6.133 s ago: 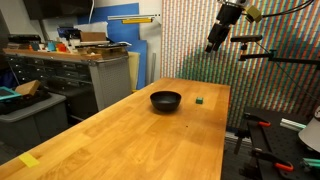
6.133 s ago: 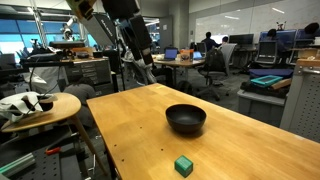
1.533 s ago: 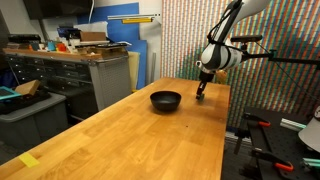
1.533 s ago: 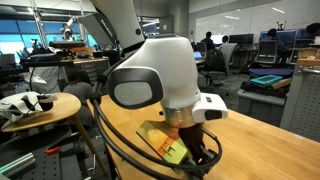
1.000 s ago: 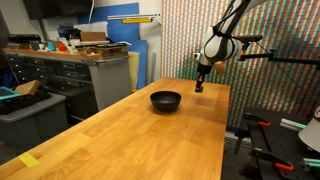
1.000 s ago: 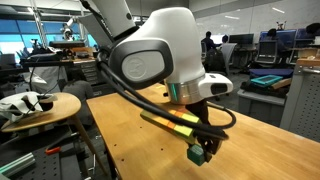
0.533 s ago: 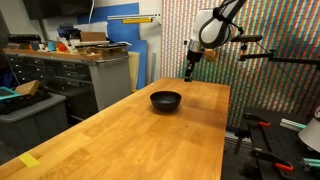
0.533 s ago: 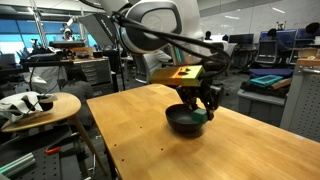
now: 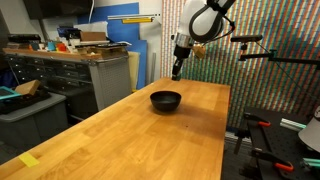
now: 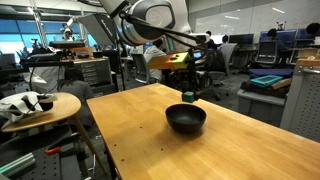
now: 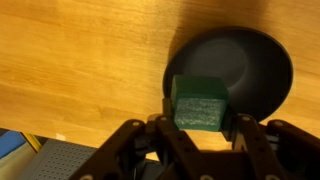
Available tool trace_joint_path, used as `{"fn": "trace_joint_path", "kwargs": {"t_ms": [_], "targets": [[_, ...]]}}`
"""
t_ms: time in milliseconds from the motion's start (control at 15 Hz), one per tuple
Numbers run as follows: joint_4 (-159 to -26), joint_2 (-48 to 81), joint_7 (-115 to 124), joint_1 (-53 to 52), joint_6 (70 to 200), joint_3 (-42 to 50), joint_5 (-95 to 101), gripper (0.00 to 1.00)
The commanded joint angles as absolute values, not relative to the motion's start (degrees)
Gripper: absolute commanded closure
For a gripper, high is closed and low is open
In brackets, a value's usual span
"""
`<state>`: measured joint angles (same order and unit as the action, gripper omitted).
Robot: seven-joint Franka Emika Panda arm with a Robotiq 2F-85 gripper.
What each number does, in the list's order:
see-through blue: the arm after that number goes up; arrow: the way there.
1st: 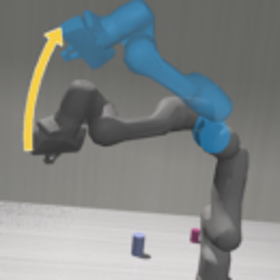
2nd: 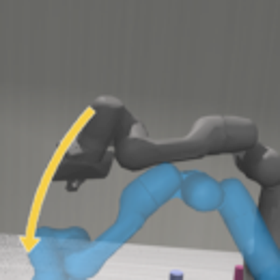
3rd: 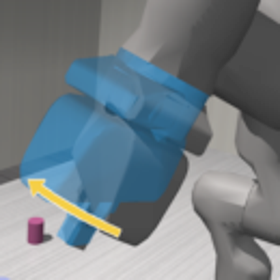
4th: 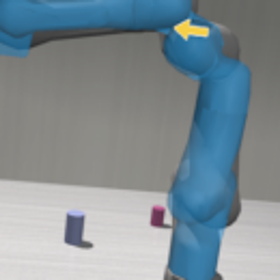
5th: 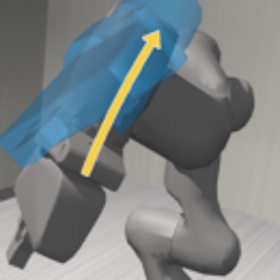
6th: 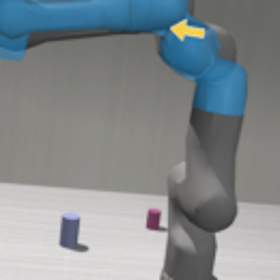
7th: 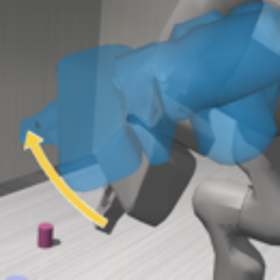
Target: Put the green block in the black bowl
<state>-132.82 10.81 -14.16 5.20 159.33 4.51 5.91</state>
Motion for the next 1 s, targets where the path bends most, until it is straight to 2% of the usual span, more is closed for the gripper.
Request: {"fn": "trace_joint_path", "kwargs": {"t_ms": [0, 600, 667, 733, 800, 933], "targets": [[-130.92, 14.21, -11.59, 4.34, 160.19, 3.02, 5.05, 0.79], [-126.18, 27.02, -11.77, 8.76, 173.0, -2.86, -2.03, 0.79], [-125.31, 28.19, -11.58, 9.6, 173.85, -3.71, -2.52, 0.76], [-124.48, 29.23, -11.22, 10.36, 174.31, -4.46, -2.98, 0.58], [-123.78, 30.06, -10.93, 10.92, 174.62, -4.94, -3.13, 0.29], [-122.71, 30.93, -10.31, 11.84, 174.43, -5.6, -3.12, 0.21]]}}
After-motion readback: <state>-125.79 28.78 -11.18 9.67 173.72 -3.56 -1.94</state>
